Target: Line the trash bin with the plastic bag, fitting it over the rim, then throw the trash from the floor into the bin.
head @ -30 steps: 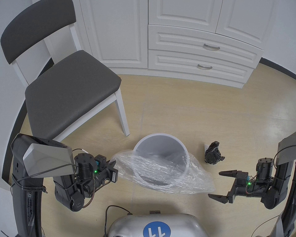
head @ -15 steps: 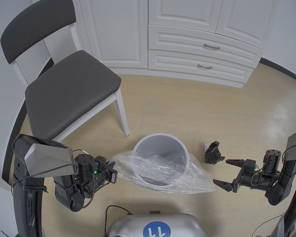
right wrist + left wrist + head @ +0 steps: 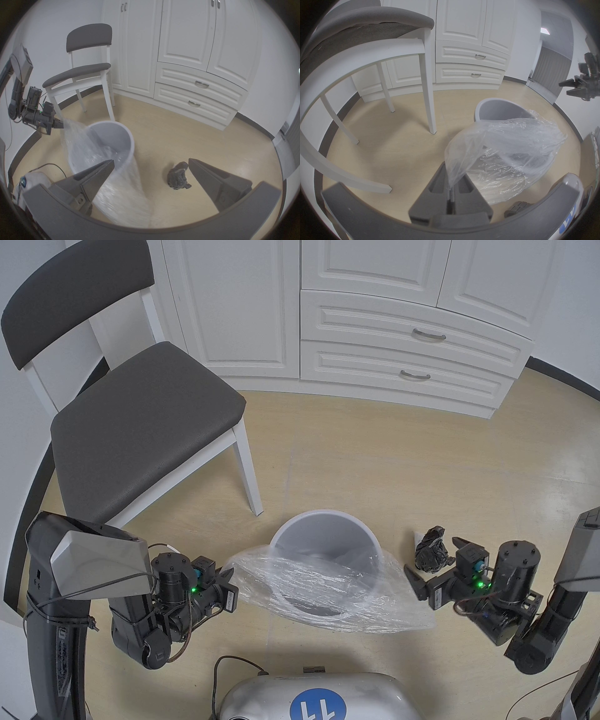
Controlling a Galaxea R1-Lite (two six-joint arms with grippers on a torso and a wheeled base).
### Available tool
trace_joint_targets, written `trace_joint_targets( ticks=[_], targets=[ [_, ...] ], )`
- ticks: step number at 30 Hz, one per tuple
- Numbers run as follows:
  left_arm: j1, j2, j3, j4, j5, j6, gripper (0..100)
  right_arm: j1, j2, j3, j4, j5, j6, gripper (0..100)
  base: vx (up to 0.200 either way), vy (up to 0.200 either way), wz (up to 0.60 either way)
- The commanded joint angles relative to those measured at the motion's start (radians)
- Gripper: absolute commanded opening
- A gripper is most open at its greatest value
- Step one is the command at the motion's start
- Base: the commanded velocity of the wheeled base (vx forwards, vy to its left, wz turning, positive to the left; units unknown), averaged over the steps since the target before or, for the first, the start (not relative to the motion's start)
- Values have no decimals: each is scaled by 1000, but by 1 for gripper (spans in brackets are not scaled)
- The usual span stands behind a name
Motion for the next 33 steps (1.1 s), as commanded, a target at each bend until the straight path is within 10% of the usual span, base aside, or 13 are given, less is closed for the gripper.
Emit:
trace_joint_targets(
  ticks=[1, 2, 3, 10, 16, 33],
  targets=[
    [0, 12, 0, -1, 1, -1, 0, 193, 5, -22, -11, -128, 17, 100, 0, 0, 0],
    [-2, 9, 9, -1, 0, 2, 0, 238, 20, -33, -14, -158, 8, 100, 0, 0, 0],
    [-2, 6, 11, -1, 0, 0, 100, 252, 25, -40, -11, -166, 1, 100, 0, 0, 0],
    [9, -12, 28, -2, -35, -3, 100, 318, 57, -333, 279, -201, -339, 100, 0, 0, 0],
    [24, -77, 112, -1, -138, 3, 100, 367, 60, -445, 554, -244, -431, 100, 0, 0, 0],
    [47, -112, 103, -1, -157, -3, 100, 414, 275, -625, 609, -289, -459, 100, 0, 0, 0]
  ],
)
